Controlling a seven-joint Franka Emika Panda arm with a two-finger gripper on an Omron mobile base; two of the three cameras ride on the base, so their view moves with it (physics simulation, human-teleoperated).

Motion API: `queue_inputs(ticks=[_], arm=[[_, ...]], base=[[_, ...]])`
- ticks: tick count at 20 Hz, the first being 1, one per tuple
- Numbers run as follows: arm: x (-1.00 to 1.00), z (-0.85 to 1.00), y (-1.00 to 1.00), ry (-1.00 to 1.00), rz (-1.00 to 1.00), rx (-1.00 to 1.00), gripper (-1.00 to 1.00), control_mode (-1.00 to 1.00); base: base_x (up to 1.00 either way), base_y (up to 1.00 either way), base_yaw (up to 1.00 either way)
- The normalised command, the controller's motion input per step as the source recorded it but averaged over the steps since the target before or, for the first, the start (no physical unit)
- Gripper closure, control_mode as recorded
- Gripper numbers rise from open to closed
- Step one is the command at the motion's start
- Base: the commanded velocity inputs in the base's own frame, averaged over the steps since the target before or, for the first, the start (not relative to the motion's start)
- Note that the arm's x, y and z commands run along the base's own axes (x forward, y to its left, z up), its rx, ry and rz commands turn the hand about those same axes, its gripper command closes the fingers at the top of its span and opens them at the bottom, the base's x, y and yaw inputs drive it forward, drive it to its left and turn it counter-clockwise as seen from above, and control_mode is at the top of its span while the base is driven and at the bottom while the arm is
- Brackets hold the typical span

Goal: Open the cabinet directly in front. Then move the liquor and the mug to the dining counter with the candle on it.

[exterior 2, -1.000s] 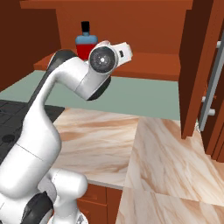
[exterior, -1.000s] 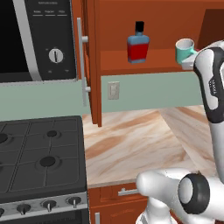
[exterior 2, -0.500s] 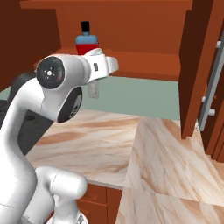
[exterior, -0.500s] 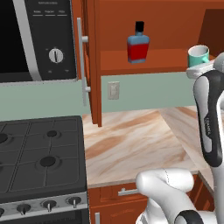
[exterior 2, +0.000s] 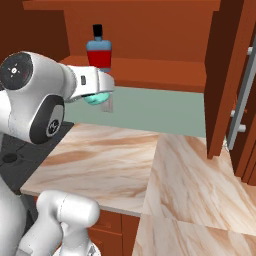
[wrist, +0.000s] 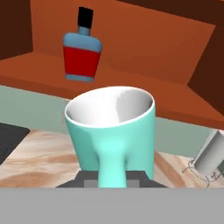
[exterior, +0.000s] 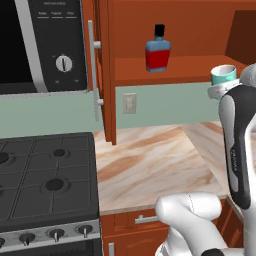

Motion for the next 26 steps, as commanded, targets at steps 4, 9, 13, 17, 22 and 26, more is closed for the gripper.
queue_inputs(ticks=[4,9,13,17,22,26], arm=[[-0.29,-0.29,0.53,0.01,0.06,0.0,1.0,-1.0],[-0.19,-0.47,0.33,0.01,0.09,0.0,1.0,-1.0],[-0.01,-0.49,0.32,0.03,0.1,0.0,1.0,-1.0],[0.0,-0.35,0.23,0.06,0.05,0.02,1.0,-1.0],[0.0,-0.03,0.14,0.0,0.0,0.0,1.0,-1.0],[-0.03,0.0,0.1,-0.06,0.0,0.0,1.0,-1.0]], base=[[0.0,0.0,0.0],[0.0,0.0,0.0],[0.0,0.0,0.0],[0.0,0.0,0.0],[0.0,0.0,0.0],[0.0,0.0,0.0]])
